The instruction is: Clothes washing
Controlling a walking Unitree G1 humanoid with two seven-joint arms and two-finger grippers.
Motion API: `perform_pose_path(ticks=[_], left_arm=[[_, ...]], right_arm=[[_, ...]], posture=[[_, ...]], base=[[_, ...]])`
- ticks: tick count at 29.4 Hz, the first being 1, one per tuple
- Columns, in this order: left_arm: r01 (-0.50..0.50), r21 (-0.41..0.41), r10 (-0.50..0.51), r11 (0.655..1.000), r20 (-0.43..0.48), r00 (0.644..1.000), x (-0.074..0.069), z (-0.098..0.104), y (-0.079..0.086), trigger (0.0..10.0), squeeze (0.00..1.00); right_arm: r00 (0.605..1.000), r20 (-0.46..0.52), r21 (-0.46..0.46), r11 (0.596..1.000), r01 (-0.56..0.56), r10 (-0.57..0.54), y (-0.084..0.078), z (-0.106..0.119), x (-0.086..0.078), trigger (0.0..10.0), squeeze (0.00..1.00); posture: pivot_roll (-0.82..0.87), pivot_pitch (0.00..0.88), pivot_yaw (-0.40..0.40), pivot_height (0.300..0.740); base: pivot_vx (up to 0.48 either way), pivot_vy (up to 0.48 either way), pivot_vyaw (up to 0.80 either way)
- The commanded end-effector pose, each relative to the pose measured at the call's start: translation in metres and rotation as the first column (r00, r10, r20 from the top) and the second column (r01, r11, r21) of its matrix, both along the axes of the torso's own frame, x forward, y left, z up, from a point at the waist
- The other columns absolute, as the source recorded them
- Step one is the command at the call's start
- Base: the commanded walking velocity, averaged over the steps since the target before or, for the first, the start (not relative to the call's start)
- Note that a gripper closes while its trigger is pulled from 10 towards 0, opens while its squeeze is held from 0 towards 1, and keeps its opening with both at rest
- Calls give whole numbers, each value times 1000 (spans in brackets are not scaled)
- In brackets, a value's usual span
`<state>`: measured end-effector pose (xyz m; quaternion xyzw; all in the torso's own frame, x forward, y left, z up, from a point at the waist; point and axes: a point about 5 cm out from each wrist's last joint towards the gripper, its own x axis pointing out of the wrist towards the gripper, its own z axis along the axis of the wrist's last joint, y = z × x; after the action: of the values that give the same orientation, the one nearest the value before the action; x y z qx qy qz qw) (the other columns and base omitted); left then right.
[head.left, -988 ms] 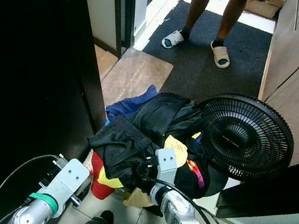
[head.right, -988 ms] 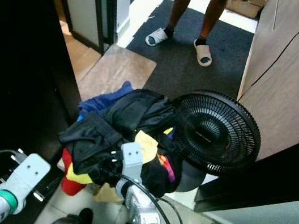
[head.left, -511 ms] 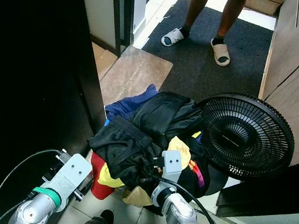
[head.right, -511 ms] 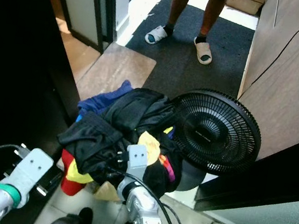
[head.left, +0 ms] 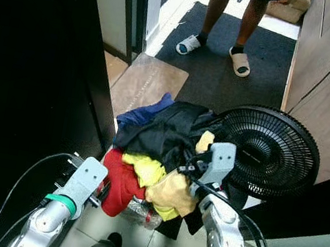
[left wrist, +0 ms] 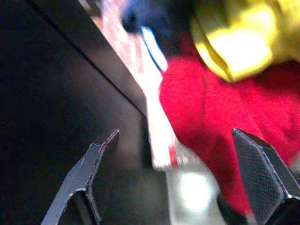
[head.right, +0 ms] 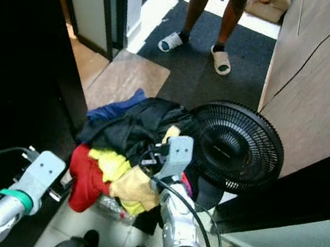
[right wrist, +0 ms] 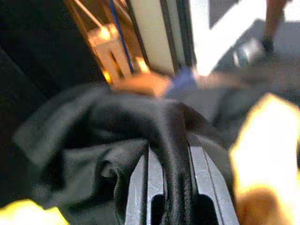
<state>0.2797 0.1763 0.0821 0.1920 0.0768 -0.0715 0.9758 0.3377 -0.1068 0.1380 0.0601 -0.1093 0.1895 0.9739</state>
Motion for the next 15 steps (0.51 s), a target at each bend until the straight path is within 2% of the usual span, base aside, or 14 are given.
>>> perform_pose_path(ticks=[1, 2, 3, 5, 11, 12, 13, 14, 15], left_arm=[[-26, -22, 26, 999, 4, 1000, -1, 1, 3, 10000, 0], [-26, -22, 26, 999, 4, 1000, -1, 1, 3, 10000, 0], [-40, -50, 42, 998, 37, 998, 3, 11, 5, 10000, 0], [-53, -90, 61, 995, 93, 994, 9, 28, 6, 10000, 0], [-59, -121, 76, 991, 141, 987, 16, 42, 6, 10000, 0], [-59, -157, 89, 986, 193, 977, 24, 57, 4, 10000, 0], [-59, -157, 89, 986, 193, 977, 24, 57, 4, 10000, 0], [-55, -175, 93, 983, 219, 971, 27, 65, 1, 10000, 0], [-49, -180, 90, 982, 227, 970, 29, 67, -1, 10000, 0]], right_arm=[[992, 126, 13, 999, 31, -33, -7, 29, 1, 0, 0], [992, 126, 13, 999, 31, -33, -7, 29, 1, 0, 0], [981, 187, -5, 999, 42, -40, -10, 44, 1, 0, 0], [956, 287, -29, 998, 64, -53, -15, 71, -1, 0, 0], [934, 349, -23, 996, 86, -72, -19, 92, -4, 0, 0], [901, 423, -10, 994, 111, -97, -25, 118, -6, 0, 0], [901, 423, -10, 994, 111, -97, -25, 118, -6, 0, 0], [879, 463, 1, 992, 126, -112, -28, 133, -7, 0, 0], [867, 483, -6, 990, 143, -123, -29, 140, -6, 10000, 0]], posture=[[180, 125, 19, 740], [180, 125, 19, 740], [161, 85, 6, 740], [154, 66, -3, 740], [147, 46, -14, 740], [143, 13, -28, 740], [143, 13, -28, 740], [143, 13, -28, 740], [138, 0, -31, 740]], base=[[0, 0, 0], [0, 0, 0], [0, 0, 0], [0, 0, 0], [0, 0, 0], [0, 0, 0], [0, 0, 0], [0, 0, 0], [0, 0, 0]])
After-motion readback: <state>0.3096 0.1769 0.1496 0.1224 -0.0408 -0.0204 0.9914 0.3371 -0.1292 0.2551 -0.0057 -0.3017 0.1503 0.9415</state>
